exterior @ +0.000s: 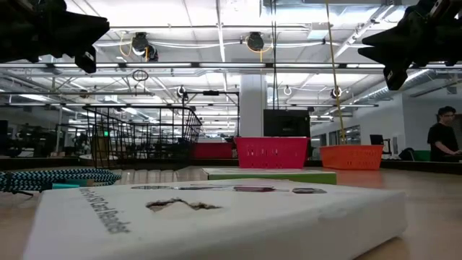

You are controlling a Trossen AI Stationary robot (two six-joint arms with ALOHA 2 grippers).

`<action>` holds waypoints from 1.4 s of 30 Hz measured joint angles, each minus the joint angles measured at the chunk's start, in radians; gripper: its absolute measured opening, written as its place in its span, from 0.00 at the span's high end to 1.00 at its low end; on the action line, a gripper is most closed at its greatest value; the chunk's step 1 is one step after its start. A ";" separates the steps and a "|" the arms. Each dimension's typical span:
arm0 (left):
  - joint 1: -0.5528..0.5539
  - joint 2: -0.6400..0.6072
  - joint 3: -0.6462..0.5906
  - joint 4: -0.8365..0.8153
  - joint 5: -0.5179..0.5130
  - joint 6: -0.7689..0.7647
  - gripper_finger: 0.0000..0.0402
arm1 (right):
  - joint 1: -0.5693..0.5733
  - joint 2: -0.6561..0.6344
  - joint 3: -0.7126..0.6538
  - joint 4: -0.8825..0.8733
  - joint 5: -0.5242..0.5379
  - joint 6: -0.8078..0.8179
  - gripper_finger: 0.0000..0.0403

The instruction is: Pick and place items into bin

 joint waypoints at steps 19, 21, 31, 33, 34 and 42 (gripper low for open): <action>0.000 0.000 0.000 0.000 0.000 0.000 0.91 | 0.000 0.000 0.000 0.003 0.000 0.003 0.79; 0.000 0.000 0.000 0.000 0.000 0.000 0.91 | 0.000 0.000 0.000 0.017 0.000 0.035 0.79; 0.000 0.000 0.000 0.000 0.000 0.000 0.91 | 0.000 0.000 0.000 0.124 0.000 0.395 0.79; 0.000 0.000 0.000 0.000 0.000 0.000 0.91 | 0.000 0.005 0.000 0.159 0.000 0.426 0.79; 0.000 0.000 0.000 0.000 0.000 0.000 0.91 | 0.000 0.009 0.000 0.178 0.000 0.428 0.79; 0.000 0.000 0.000 0.000 -0.003 0.000 0.91 | 0.000 0.068 0.000 0.383 -0.011 0.622 0.79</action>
